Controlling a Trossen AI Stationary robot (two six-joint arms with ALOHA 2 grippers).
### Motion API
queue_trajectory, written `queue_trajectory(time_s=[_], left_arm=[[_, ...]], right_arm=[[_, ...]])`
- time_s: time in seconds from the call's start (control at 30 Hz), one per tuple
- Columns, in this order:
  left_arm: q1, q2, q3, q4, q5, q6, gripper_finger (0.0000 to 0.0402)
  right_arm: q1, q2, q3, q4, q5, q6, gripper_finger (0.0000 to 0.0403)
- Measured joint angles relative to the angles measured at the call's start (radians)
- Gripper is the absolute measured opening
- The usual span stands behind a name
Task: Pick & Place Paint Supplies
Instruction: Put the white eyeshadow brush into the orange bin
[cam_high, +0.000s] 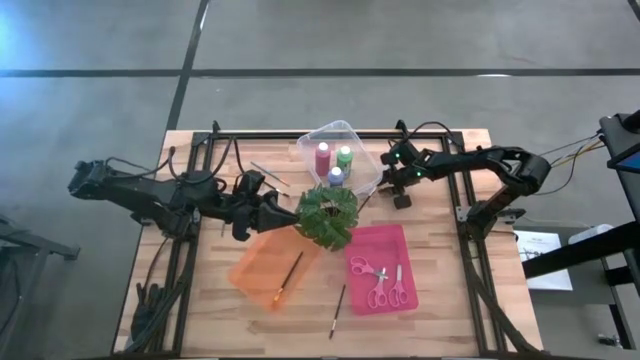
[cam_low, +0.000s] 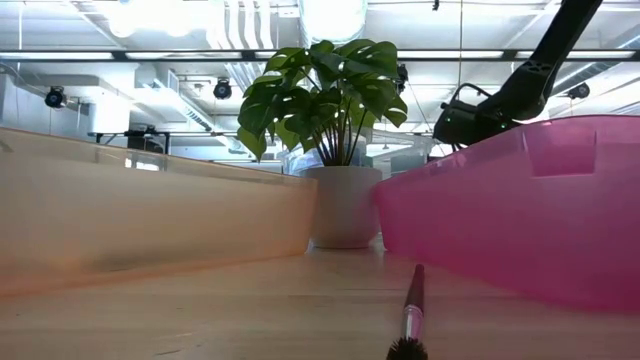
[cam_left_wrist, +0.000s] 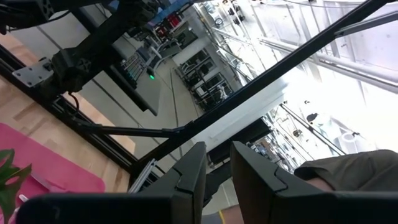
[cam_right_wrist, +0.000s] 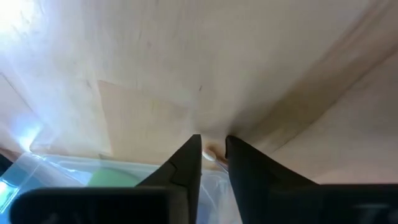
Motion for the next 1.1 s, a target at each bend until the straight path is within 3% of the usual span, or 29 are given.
queue_trajectory(time_s=[0.27, 0.57, 1.1], left_arm=[[0.000, 0.000, 0.000, 0.000, 0.003, -0.002, 0.0084], [-0.009, 0.000, 0.000, 0.000, 0.008, -0.034, 0.0084], [-0.009, 0.000, 0.000, -0.001, 0.008, -0.033, 0.0084]], right_arm=[[0.078, -0.001, 0.002, 0.011, 0.068, 0.095, 0.0047], [0.064, 0.013, 0.011, 0.049, 0.047, 0.083, 0.0047], [0.065, -0.041, 0.013, 0.047, 0.059, -0.092, 0.0046]])
